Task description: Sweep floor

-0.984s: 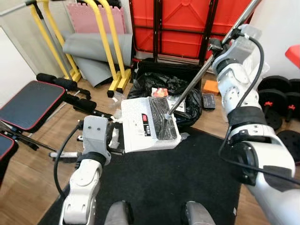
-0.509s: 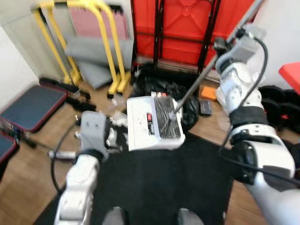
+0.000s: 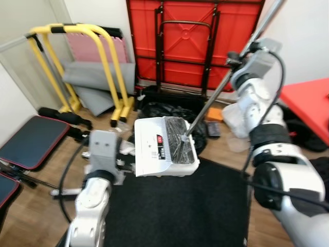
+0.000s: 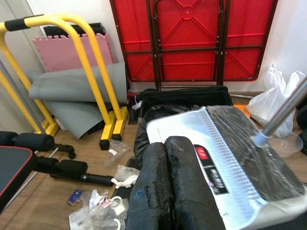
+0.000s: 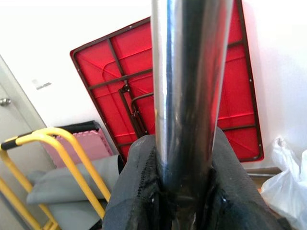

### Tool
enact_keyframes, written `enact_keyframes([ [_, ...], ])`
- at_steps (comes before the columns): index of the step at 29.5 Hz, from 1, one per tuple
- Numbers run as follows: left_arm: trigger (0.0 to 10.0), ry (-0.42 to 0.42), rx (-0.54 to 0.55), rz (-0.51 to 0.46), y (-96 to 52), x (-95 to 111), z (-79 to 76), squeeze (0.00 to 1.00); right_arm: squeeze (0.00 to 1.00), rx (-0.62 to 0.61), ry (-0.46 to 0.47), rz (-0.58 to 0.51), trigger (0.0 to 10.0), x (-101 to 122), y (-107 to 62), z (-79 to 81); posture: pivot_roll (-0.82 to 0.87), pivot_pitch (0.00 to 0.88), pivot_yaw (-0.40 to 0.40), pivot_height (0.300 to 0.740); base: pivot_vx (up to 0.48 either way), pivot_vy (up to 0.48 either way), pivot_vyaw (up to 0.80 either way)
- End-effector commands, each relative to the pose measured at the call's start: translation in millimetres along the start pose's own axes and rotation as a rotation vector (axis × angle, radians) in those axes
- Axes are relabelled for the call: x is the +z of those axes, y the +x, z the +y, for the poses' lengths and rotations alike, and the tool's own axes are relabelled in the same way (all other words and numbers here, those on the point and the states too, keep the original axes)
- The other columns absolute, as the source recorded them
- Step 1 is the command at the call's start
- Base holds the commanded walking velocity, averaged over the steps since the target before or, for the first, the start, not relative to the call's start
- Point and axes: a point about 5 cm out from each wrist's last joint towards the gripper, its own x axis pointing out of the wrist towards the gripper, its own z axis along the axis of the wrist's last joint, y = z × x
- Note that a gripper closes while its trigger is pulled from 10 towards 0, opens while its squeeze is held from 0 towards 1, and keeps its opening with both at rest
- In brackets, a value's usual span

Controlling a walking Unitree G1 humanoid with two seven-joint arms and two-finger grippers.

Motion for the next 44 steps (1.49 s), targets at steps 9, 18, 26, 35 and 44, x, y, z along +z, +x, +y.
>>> enact_keyframes([
  [9,10.0,0.003,0.038,0.024,-4.3,-7,8.1,0.0,0.0,-0.004,0.046,0.001,10.0,-9,-10.0,-4.8,-0.1,0.0,-0.036,0.74,0.0,0.0,0.0],
  [18,10.0,-0.032,0.034,0.03,-6.9,-9,11.9,0.0,0.0,-0.015,0.085,0.028,10.0,-24,-20.8,-6.4,-0.1,0.0,-0.035,0.74,0.0,0.0,0.0],
  [26,10.0,-0.043,0.022,0.027,-8.3,-9,12.8,0.0,0.0,-0.052,0.056,0.072,10.0,-43,-40.8,-22.1,-0.1,0.0,-0.029,0.74,0.097,0.0,0.1],
  [35,10.0,-0.045,0.016,0.024,-8.3,-8,13.0,0.0,0.0,-0.074,0.056,0.071,10.0,-44,-46.3,-28.6,-0.1,0.0,-0.029,0.74,0.279,0.0,0.27],
  [44,10.0,-0.049,0.011,0.026,-10.0,-8,13.0,0.0,0.0,-0.064,-0.007,0.057,10.0,-45,-54.6,-29.1,-0.1,0.003,-0.03,0.74,0.284,0.0,0.0],
])
